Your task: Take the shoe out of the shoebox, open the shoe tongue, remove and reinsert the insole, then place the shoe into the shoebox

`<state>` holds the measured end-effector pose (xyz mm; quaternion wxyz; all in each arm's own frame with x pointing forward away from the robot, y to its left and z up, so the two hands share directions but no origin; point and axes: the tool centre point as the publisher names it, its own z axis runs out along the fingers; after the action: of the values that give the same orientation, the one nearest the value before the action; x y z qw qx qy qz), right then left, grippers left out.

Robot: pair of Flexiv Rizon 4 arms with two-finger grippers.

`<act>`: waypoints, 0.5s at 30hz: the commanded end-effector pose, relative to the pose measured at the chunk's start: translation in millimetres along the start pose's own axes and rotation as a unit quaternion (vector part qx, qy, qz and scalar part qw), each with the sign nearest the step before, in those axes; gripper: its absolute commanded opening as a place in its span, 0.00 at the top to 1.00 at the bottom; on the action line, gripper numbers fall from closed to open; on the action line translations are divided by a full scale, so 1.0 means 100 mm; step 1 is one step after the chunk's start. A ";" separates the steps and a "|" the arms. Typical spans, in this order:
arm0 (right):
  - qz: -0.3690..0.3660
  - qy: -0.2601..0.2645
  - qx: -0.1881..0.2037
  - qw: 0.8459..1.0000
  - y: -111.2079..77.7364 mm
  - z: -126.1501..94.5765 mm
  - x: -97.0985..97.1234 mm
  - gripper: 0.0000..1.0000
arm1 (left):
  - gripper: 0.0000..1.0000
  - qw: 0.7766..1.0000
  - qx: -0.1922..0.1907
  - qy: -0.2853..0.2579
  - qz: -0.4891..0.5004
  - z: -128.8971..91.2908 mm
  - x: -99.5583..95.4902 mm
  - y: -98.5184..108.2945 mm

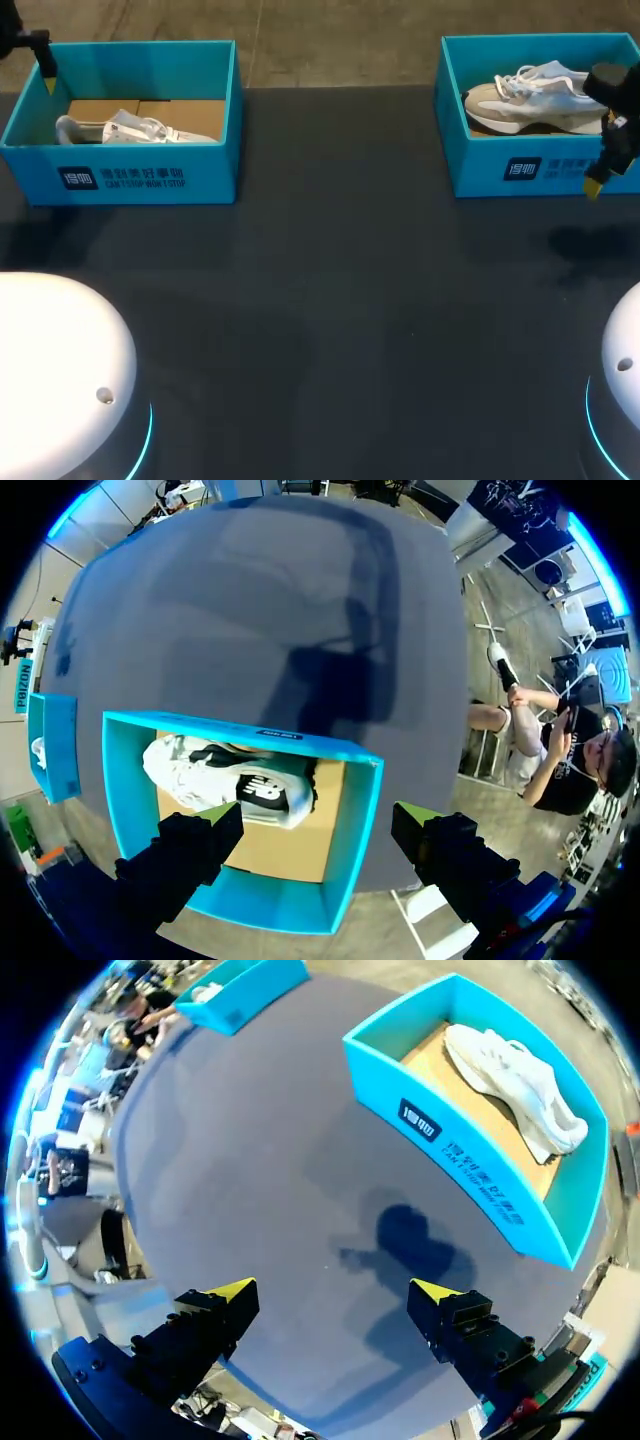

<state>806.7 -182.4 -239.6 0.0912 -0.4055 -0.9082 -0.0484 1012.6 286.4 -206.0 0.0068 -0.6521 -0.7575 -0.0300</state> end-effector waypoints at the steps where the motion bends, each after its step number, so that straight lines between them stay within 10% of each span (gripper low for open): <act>1: 0.000 0.010 0.005 1.000 0.04 0.00 -0.04 0.00 | 0.00 1.000 -0.001 0.001 0.000 0.00 0.00 -0.02; 15: 0.025 -0.008 -0.013 1.000 0.05 -0.16 -0.16 0.00 | 0.00 1.000 -0.001 0.001 0.000 0.00 0.00 -0.02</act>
<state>821.9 -187.3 -237.0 0.0869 -0.4223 -0.9009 -0.0495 1012.5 286.4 -205.9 0.0069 -0.6521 -0.7575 -0.0300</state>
